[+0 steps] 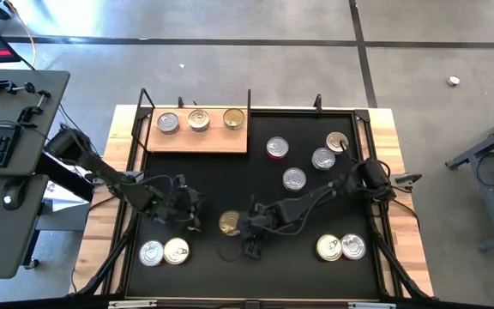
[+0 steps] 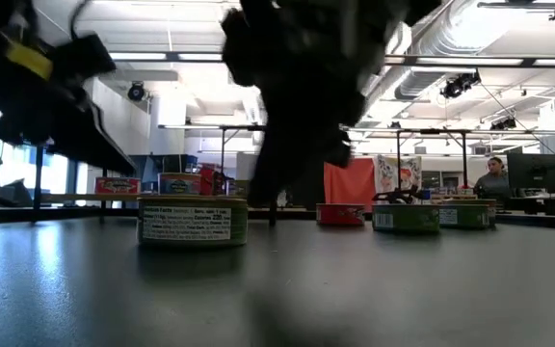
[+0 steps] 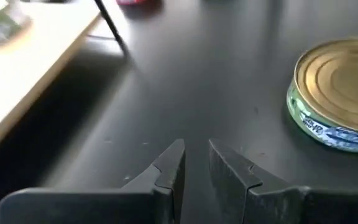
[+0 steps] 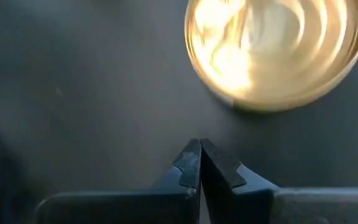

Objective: Stack canned seafood by type on shelf
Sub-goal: Put the green tuna can on the shelf aligned with the other green tuna can

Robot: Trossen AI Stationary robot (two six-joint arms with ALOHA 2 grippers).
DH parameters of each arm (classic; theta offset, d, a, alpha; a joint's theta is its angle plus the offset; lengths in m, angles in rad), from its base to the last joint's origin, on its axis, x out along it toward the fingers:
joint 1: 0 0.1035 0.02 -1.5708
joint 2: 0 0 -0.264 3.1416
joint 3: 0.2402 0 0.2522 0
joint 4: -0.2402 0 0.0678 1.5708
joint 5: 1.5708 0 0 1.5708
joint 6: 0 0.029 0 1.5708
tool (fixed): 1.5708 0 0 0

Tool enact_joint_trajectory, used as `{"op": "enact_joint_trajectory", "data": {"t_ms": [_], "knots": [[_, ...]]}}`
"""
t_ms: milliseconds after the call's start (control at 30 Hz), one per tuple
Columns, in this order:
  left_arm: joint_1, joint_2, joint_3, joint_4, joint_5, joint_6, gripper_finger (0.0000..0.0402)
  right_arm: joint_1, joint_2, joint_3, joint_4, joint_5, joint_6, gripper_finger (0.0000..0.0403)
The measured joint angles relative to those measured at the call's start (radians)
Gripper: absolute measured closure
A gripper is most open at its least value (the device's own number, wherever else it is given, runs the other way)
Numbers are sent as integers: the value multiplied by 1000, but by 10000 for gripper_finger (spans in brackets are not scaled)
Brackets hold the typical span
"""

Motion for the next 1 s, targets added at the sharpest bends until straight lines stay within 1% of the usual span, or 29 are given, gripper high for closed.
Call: {"op": "enact_joint_trajectory", "data": {"t_ms": [67,200,267,333,400,433,500,567,600,700,767,867,1000], "knots": [[23,53,0,85,55,50,342,6,2,-23,11,28,12,403],[55,155,0,312,191,214,342,4,3,-54,33,201,-2,403],[64,192,1,409,255,282,342,-11,3,-54,50,255,7,403],[72,213,0,462,300,322,342,-34,3,-54,65,257,-6,403],[75,211,-1,477,338,336,342,-55,2,-57,62,268,-14,403],[72,200,-1,470,352,335,342,-65,2,-57,66,297,-10,403],[63,162,1,457,354,312,342,-88,4,-54,81,401,22,403],[48,99,1,415,335,284,342,-105,0,-54,45,523,68,403],[39,73,1,398,334,276,342,-111,0,-54,37,560,85,403],[11,-1,1,356,335,281,342,-108,-1,-54,2,579,96,403],[-10,-20,2,359,333,340,342,-92,-10,-54,-21,576,104,403],[-39,-7,1,371,333,426,342,-47,-32,-54,-43,626,185,403],[-56,62,1,439,334,491,341,46,-41,-54,-24,729,244,403]]}}
